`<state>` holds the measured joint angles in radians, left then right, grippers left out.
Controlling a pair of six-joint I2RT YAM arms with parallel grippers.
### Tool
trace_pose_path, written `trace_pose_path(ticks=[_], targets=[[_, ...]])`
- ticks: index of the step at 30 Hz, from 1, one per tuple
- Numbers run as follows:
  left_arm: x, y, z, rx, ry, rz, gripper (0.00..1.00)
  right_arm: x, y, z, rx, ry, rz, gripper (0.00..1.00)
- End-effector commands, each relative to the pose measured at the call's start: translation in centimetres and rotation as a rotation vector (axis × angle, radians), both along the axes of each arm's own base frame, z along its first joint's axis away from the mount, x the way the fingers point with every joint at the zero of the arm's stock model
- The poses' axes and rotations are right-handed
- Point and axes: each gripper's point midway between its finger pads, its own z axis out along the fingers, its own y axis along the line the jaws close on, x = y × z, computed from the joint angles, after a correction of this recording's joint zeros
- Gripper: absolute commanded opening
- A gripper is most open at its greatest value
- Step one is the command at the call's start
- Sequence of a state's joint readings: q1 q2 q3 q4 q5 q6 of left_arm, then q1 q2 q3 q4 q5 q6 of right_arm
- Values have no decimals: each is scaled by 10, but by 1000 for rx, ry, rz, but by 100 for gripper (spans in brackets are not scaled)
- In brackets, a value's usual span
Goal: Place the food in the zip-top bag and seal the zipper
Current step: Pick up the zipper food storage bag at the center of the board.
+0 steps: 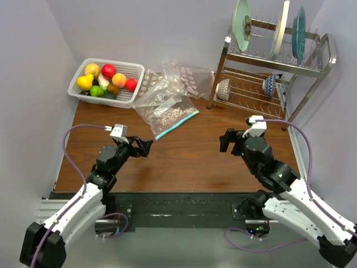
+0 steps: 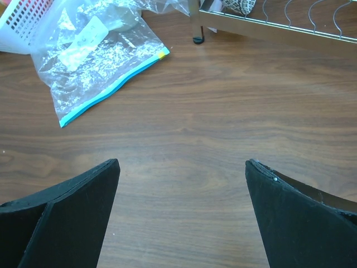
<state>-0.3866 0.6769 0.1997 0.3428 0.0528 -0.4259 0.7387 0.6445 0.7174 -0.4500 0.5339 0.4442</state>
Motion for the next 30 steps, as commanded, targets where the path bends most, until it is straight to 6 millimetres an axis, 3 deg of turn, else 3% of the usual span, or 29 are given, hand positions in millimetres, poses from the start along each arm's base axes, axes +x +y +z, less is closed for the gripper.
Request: trace_pose_path(ticks=[1,8,18,24,27,28,30], targets=[[6,-2,20,-10,-74,-4,100,8,1,8,0,-24,-23,99],[8,-4,27,-20,-80,-5,100,15,16,10,-7,-8,17,97],[13,-17,40,-38,-71,-57,100,22,53,9,45,-10,155,92],[31,-28,44,-23,-40,-66,99,26,74,-2,76,61,194,94],[43,-36,37,17,-11,-56,99,32,84,-7,98,91,199,96],[47,-38,26,39,22,-54,99,36,85,-7,104,100,192,96],[55,-42,27,68,20,-63,99,41,91,-7,128,128,204,96]])
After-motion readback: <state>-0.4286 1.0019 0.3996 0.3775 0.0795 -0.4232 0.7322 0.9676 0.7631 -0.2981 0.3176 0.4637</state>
